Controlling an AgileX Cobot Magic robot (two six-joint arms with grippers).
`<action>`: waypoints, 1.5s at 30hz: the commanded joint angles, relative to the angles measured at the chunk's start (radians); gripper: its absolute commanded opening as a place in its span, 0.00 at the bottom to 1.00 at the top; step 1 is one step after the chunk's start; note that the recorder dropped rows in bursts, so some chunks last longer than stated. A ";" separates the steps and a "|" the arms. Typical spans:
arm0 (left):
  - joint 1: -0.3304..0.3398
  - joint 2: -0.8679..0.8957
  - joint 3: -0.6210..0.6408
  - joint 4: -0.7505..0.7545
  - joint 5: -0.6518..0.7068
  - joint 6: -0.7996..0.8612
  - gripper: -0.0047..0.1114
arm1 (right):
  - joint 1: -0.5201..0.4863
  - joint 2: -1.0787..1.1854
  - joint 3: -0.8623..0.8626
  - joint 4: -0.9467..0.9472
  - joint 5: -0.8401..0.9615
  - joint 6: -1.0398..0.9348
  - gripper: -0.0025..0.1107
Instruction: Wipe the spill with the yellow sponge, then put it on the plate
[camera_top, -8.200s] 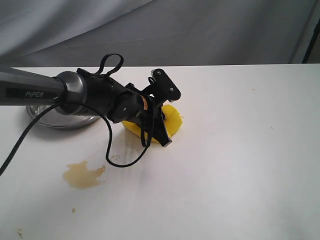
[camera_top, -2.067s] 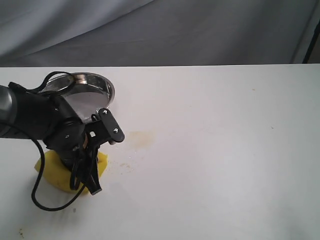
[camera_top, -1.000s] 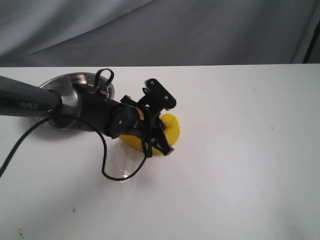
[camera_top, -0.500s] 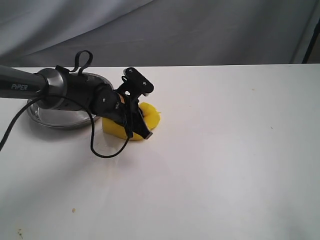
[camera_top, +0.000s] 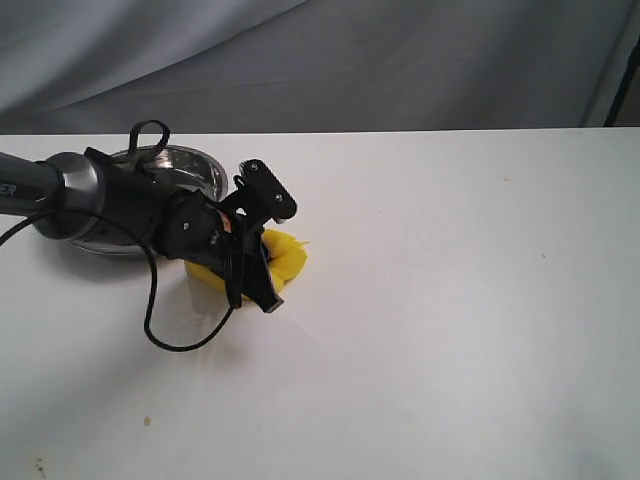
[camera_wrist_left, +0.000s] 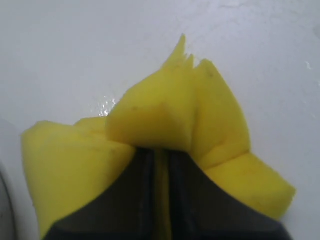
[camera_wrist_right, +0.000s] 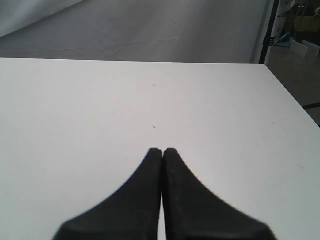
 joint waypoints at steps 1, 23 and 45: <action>-0.004 -0.035 0.107 -0.006 0.346 -0.004 0.04 | 0.002 -0.006 0.003 0.003 -0.002 -0.003 0.02; -0.004 -0.245 0.348 -0.131 0.531 -0.011 0.04 | 0.002 -0.006 0.003 0.003 -0.002 -0.003 0.02; -0.078 -0.383 0.439 -0.246 0.520 -0.076 0.04 | 0.002 -0.006 0.003 0.003 -0.002 -0.003 0.02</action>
